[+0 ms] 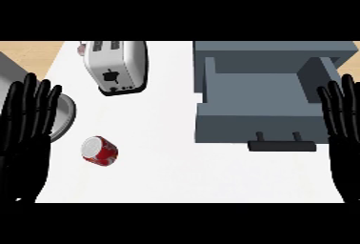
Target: Pick up the can, place it into the drawer and close the drawer
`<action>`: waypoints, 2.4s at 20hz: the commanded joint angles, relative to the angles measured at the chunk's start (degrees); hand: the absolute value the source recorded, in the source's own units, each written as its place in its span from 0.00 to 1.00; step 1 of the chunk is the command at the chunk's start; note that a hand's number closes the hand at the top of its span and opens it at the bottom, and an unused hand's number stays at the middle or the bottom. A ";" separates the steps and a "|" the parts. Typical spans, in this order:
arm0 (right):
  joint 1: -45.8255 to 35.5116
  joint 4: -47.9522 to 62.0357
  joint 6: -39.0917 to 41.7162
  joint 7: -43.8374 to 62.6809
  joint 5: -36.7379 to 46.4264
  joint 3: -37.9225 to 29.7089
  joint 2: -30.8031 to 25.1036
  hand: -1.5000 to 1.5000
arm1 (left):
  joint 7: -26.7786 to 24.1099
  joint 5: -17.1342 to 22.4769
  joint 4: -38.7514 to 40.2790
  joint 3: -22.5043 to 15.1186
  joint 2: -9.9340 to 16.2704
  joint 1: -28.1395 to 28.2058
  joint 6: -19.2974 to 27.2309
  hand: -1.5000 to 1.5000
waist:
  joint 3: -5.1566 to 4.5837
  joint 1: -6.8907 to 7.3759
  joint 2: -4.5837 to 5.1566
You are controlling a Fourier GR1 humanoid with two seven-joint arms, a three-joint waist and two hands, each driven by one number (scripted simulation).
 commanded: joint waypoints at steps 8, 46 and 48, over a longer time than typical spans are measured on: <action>5.92 2.29 -4.81 9.43 1.02 -3.04 2.01 0.00 | 9.38 5.13 2.28 7.04 5.60 11.49 -4.59 0.00 | -0.61 -0.85 1.23; 22.49 0.14 16.33 1.88 -18.80 -25.15 -0.97 0.00 | 31.09 22.86 -4.58 17.65 0.77 10.05 -4.57 0.00 | -0.63 -0.82 0.95; 27.33 -4.19 18.74 0.09 -18.00 -24.10 1.35 0.00 | 29.66 18.03 -1.13 14.77 -0.75 6.95 -2.22 0.00 | -0.62 -1.25 0.96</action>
